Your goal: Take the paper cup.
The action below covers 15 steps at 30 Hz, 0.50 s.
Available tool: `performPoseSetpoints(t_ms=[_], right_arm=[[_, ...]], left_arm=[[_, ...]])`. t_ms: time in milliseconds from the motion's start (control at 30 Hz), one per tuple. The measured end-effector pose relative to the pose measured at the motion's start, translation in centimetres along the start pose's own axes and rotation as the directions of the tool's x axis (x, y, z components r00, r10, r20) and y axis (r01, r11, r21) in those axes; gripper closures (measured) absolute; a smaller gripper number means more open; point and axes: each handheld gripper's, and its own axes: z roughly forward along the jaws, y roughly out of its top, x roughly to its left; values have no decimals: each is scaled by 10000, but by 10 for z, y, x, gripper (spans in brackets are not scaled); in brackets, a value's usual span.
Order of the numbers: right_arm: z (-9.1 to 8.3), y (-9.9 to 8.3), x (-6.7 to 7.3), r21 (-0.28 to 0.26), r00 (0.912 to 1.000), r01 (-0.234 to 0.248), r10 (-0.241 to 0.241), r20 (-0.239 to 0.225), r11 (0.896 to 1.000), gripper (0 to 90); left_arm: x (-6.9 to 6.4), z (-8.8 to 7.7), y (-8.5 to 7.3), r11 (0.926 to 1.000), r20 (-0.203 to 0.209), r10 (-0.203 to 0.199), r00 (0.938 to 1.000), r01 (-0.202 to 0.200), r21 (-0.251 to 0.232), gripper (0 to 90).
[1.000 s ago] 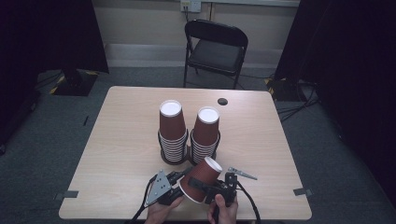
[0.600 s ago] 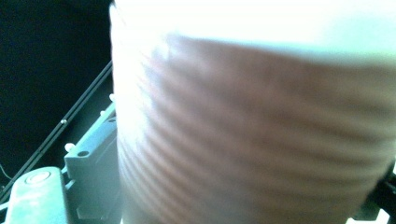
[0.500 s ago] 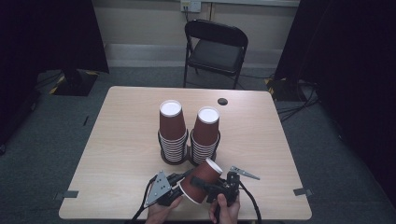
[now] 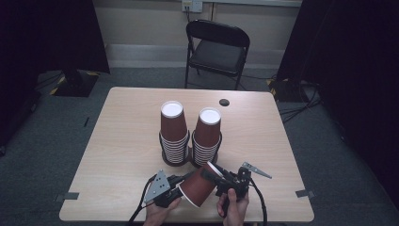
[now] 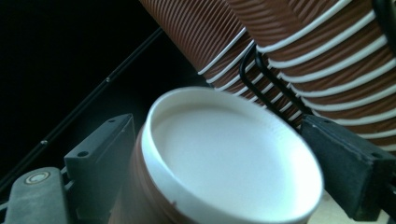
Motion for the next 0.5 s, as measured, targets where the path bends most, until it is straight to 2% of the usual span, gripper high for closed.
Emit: performPoseSetpoints(t_ms=[33,67,200,300,367,400,433,500], right_arm=[[0,0,0,0,10000,0,0,0,10000,117],[0,2,-1,-2,9998,111,-111,166,9999,118],[0,5,-3,-48,9993,183,-181,313,9998,128],[-1,8,-4,-141,9985,323,-316,445,9994,128],[-2,10,-4,-205,9976,438,-426,552,9988,127],[-2,10,-4,-223,9971,513,-499,583,9984,126],[-4,10,-3,-272,9935,865,-842,763,9959,126],[-5,11,-2,-334,9908,1063,-1031,873,9938,126]], left_arm=[[0,0,0,10000,0,0,10000,0,0,853],[1,-1,1,9996,11,-31,10000,30,283,853],[1,-3,3,9981,74,8,10000,-13,617,853],[3,-6,4,9973,72,-162,9998,156,713,854],[5,-7,5,9961,69,-14,10000,7,886,854],[7,-8,5,9952,74,-58,10000,50,982,854],[8,-9,5,9952,91,-131,9999,122,967,854],[13,-12,5,9945,101,-257,9996,245,1020,854]])
